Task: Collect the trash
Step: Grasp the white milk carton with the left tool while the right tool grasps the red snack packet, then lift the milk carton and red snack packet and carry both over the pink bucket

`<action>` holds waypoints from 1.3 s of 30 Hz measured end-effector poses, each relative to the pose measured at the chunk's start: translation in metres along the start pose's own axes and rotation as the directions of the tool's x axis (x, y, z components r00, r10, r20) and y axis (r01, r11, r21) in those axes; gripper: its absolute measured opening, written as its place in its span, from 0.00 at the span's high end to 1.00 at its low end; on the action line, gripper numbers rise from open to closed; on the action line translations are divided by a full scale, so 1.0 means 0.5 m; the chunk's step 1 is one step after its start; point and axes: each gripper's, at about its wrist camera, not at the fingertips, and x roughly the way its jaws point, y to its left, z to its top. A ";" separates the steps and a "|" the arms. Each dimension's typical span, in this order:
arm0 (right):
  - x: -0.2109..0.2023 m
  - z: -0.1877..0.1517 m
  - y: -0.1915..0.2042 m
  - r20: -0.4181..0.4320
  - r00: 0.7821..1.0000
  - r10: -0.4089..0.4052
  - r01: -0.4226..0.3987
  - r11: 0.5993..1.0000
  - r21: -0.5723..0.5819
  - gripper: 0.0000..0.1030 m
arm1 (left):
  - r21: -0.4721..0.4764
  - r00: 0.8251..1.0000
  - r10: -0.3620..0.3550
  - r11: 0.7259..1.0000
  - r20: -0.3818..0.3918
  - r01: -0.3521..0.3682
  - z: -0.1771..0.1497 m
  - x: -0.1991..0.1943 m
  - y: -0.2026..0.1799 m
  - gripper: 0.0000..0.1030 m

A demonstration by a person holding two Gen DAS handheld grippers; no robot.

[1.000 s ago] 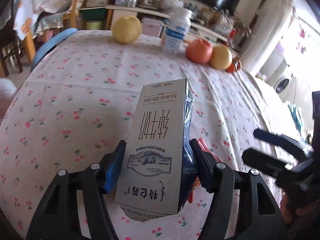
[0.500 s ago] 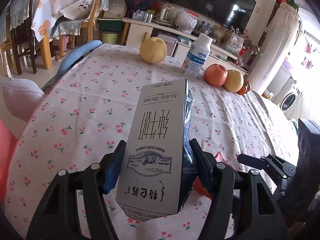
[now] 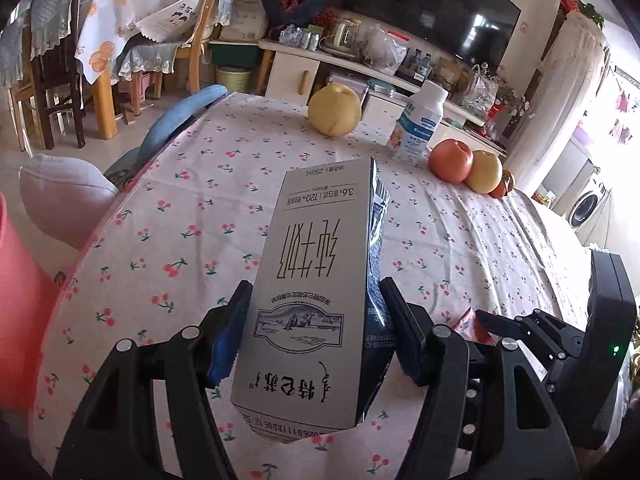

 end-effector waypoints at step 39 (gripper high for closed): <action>-0.143 -0.018 0.104 0.178 0.982 0.059 -0.069 0.996 0.055 0.50 | -0.005 0.982 0.133 0.991 0.131 -0.133 -0.007 -0.201 0.115 0.37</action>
